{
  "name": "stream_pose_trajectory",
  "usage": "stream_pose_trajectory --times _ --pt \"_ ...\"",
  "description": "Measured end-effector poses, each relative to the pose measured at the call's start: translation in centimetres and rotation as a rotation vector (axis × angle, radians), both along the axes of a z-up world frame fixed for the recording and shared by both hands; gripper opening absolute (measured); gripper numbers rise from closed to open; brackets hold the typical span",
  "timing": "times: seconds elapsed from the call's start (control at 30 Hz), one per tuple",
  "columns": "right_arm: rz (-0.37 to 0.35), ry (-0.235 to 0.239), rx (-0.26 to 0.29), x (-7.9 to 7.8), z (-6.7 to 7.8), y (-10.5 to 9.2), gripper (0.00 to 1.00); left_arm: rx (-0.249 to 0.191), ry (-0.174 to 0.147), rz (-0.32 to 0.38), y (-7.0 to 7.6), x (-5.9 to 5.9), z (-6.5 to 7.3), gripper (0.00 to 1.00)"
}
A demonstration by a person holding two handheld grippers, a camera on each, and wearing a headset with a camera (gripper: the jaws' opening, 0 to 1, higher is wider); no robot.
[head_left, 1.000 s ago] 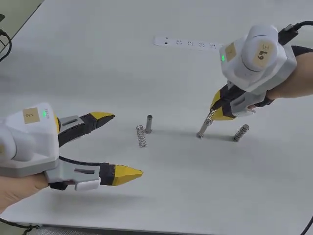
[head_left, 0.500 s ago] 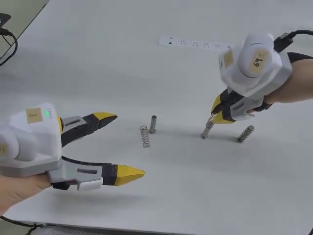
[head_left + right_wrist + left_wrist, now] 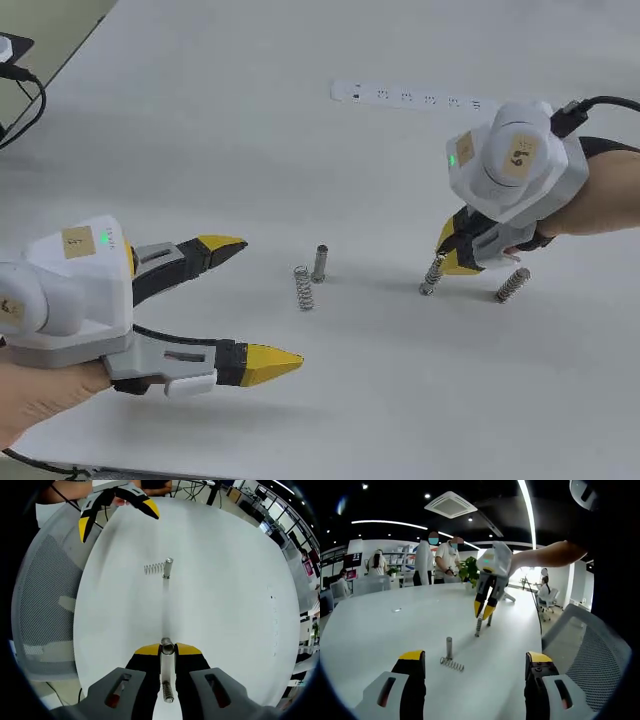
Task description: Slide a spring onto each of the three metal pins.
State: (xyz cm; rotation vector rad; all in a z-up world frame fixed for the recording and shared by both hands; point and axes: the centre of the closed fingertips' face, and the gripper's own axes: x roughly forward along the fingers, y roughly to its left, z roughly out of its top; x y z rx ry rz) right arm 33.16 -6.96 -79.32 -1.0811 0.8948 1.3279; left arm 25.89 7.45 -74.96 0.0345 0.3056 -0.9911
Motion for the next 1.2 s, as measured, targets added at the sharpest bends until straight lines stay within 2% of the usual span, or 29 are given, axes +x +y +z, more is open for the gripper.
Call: stream_pose_trajectory --times 0.6,0.67,1.0,1.2 --pt "0.033 -0.005 -0.021 0.0 -1.9 0.0 0.08 0.008 0.006 0.003 0.2 0.0 -0.3 0.76" --pt "0.029 -0.014 -0.003 0.2 -1.7 0.2 0.08 0.002 0.008 0.003 0.2 0.0 -0.3 0.76" --pt "0.018 -0.015 -0.005 0.5 -1.7 0.1 0.09 0.006 0.007 -0.002 0.0 0.0 -0.2 0.77" --pt "0.001 -0.010 0.017 0.5 -1.7 0.2 0.14 0.007 0.010 -0.003 0.0 -0.1 -0.2 0.77"
